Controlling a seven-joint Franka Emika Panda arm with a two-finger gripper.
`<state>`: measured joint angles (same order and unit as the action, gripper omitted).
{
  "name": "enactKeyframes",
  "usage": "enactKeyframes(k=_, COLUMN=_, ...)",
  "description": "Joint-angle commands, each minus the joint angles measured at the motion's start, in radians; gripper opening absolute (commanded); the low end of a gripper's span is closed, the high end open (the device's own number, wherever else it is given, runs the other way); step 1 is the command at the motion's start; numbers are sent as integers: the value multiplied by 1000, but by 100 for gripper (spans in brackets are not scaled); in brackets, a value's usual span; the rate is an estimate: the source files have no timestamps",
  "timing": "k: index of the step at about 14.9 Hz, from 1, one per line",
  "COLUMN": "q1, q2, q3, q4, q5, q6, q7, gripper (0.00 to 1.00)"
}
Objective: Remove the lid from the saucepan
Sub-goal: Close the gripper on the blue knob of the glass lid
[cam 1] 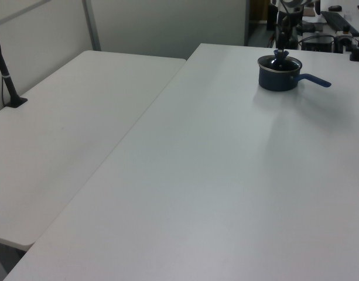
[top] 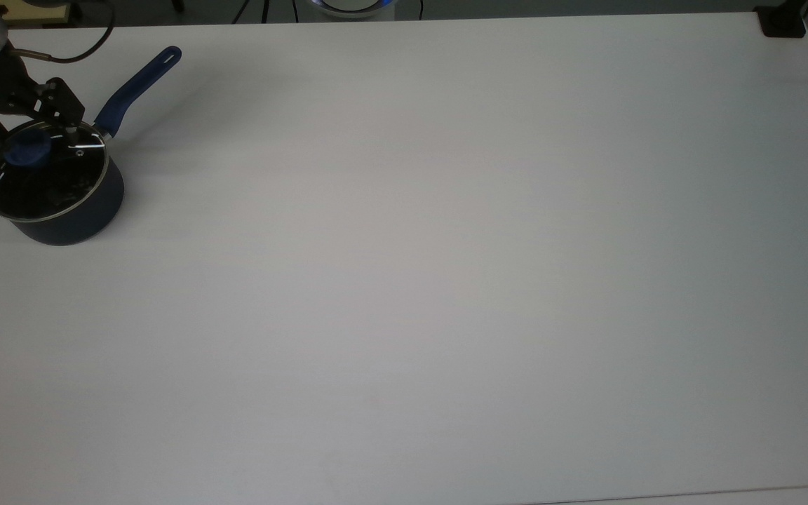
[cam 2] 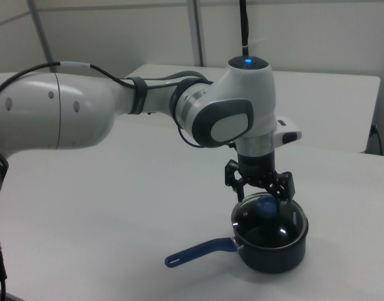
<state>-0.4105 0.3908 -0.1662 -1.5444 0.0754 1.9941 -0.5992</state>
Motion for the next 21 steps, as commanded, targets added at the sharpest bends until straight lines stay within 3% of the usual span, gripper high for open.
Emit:
enactKeyframes(k=1, q1=-20, q2=10, q3=-10, q4=10, q5=24, q6=9, q7=-73, gripper=99)
enactKeyframes(k=11, q1=-22, q2=28, q3=-18, q4=9, q5=83, q6=71, q7=-83, gripper=97)
enactKeyframes(k=14, q1=-22, q2=30, q3=-18, q4=7, q5=84, q6=72, q7=-83, gripper=92)
enactKeyframes(k=21, q1=-24, q2=28, q3=-18, q4=7, q5=115, q6=74, q7=-85, gripper=57)
